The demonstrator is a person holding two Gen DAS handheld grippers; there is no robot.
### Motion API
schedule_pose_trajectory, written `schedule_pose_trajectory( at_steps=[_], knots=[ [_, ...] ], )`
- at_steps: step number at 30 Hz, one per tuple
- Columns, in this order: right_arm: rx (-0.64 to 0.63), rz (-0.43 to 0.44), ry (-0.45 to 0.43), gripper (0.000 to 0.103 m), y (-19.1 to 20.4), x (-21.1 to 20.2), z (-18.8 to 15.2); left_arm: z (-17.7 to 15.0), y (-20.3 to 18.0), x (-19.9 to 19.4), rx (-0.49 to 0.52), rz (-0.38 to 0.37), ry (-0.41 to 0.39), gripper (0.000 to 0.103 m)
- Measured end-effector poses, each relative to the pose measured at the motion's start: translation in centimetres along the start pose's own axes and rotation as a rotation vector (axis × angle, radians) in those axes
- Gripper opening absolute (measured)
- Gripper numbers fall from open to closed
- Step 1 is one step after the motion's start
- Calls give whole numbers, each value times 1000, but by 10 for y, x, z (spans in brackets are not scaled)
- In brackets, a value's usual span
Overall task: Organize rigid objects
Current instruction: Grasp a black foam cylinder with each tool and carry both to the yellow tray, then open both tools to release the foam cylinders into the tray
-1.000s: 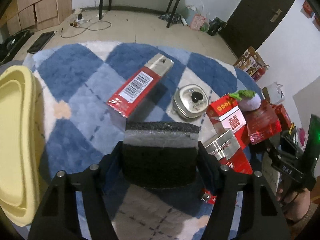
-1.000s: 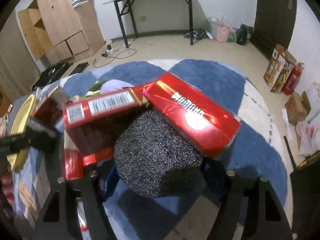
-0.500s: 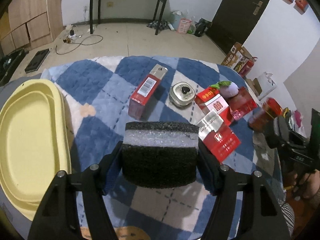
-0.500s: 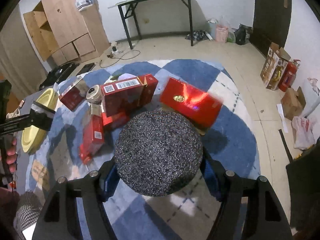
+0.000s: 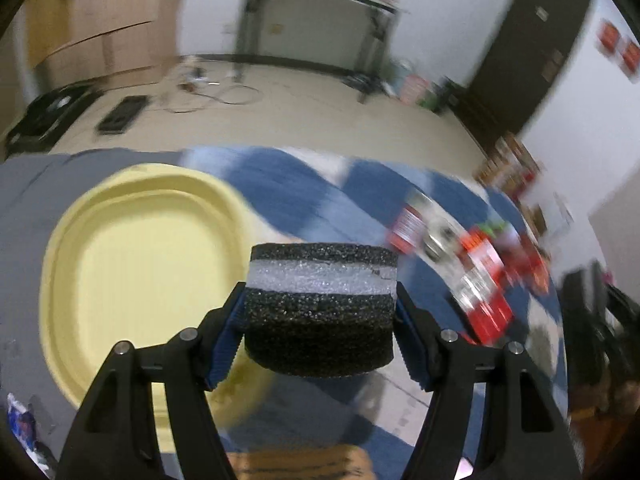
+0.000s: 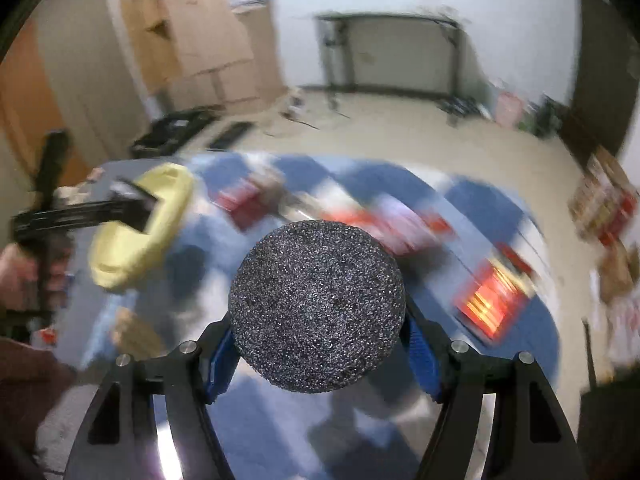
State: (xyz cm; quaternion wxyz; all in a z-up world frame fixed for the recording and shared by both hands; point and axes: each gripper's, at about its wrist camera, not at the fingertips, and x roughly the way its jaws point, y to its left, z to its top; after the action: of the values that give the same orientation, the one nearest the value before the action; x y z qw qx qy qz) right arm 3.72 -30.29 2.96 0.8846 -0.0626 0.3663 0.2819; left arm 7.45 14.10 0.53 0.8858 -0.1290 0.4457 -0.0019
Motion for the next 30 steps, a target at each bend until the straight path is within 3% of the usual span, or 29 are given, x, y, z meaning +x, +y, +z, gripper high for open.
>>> schedule_pose_trajectory(
  at_steps=[5,12,18,28,30],
  knots=[
    [-156,128,-31,71,96,36,53,25,74,-6,-59,133,-33,69],
    [-218,184,4,71,193,138,76,27,154,14,-167,193,13,69],
    [-276,145,100,71,228,220,83,8,190,43,-239,173,71,69],
    [-411,108,147,72,279,277,112,7,207,67,-286,126,91,69],
    [-428,109,191,72,284,290,114,9,207,74,-290,119,100,69]
  ],
)
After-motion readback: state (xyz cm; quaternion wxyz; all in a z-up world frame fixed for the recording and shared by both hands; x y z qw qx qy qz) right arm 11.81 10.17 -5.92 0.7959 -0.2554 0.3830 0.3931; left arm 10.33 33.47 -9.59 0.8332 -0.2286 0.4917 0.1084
